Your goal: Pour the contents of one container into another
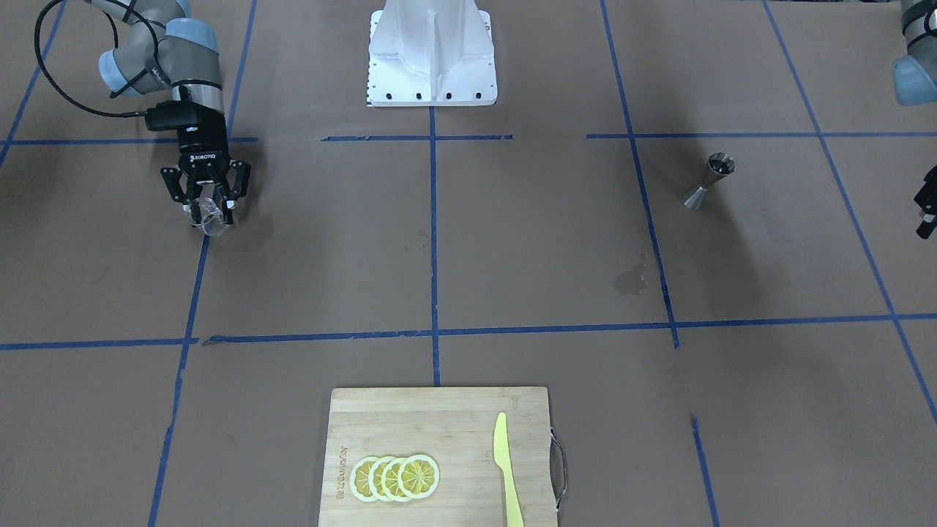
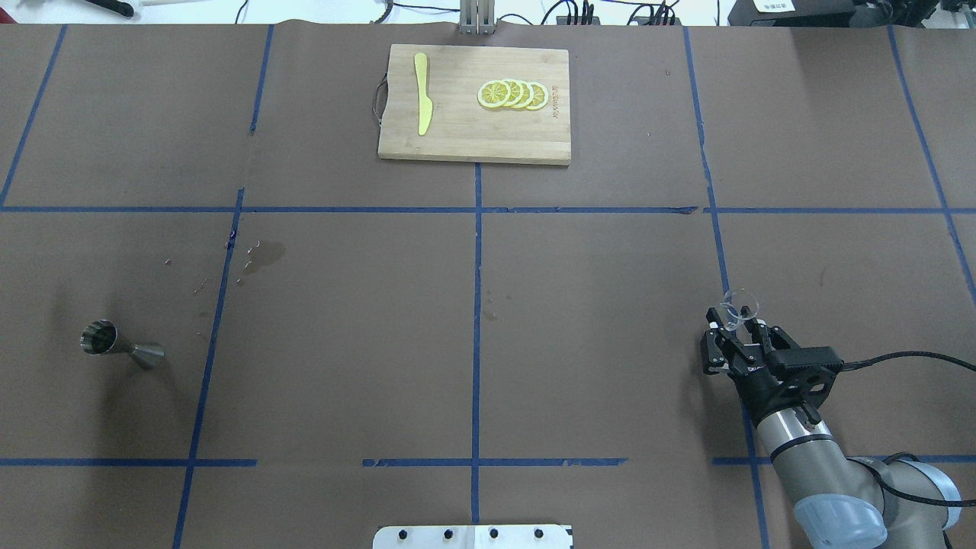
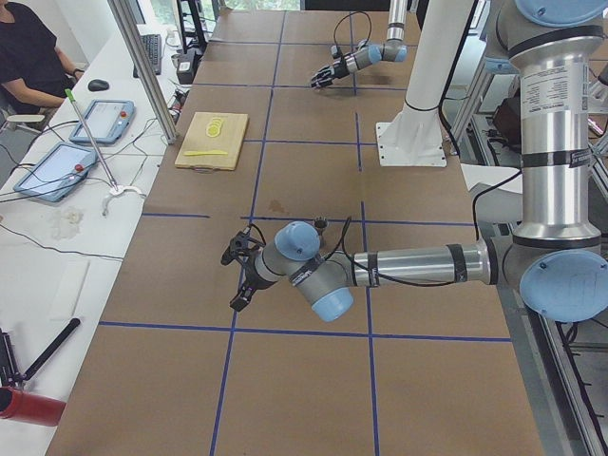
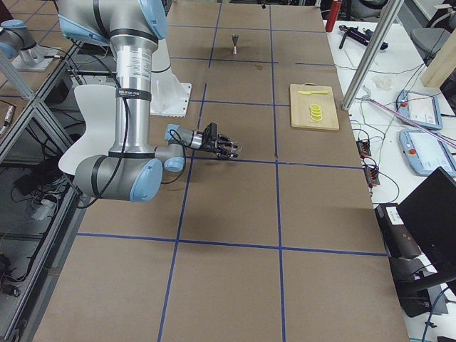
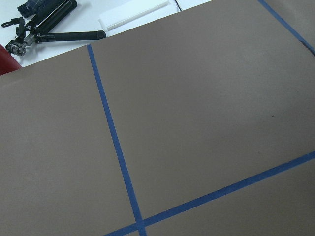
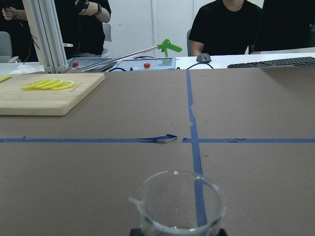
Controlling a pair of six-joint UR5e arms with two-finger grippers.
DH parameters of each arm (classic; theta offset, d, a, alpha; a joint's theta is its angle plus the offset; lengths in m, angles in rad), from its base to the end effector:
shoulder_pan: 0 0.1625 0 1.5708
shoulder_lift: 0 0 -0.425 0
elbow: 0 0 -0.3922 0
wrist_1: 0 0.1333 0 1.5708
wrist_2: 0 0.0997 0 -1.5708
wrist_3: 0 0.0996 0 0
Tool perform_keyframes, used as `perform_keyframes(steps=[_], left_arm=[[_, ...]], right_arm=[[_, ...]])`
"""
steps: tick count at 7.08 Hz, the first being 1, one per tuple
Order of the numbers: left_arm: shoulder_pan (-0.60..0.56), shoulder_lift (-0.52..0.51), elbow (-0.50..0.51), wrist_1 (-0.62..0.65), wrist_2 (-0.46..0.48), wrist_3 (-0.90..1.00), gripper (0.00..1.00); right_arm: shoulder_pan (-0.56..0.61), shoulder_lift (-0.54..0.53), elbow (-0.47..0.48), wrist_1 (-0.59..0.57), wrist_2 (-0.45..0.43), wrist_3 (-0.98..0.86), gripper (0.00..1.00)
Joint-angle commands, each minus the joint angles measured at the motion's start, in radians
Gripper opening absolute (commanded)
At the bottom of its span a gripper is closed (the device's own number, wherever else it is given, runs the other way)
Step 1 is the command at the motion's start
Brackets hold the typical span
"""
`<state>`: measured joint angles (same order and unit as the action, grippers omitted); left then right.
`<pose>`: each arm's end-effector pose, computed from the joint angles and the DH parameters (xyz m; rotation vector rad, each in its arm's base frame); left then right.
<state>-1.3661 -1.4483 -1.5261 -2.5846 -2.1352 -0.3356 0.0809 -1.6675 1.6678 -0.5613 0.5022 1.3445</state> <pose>0.0159 -0.4705 0.6307 0.6509 0.7290 0.1185 -0.4255 -0.2558 0.5265 1.0938 -0.7447 0.4143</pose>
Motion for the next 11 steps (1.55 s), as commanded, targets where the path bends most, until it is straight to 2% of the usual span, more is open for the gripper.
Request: perform_keyframes(steps=[1,7,11], left_arm=[[-0.005,0.003,0.000,-0.006,-0.014,-0.002,1.00],[-0.005,0.025,-0.009,-0.011,-0.015,-0.005,1.00],[-0.005,0.025,-0.012,-0.014,-0.014,-0.013,1.00]], right_arm=[[-0.013,0.005,-0.016,0.003,-0.005,-0.001,0.00],[-0.021,0.000,-0.020,0.003,0.004,-0.033,0.00],[-0.018,-0.006,-0.023,0.006,0.002,-0.031,0.05]])
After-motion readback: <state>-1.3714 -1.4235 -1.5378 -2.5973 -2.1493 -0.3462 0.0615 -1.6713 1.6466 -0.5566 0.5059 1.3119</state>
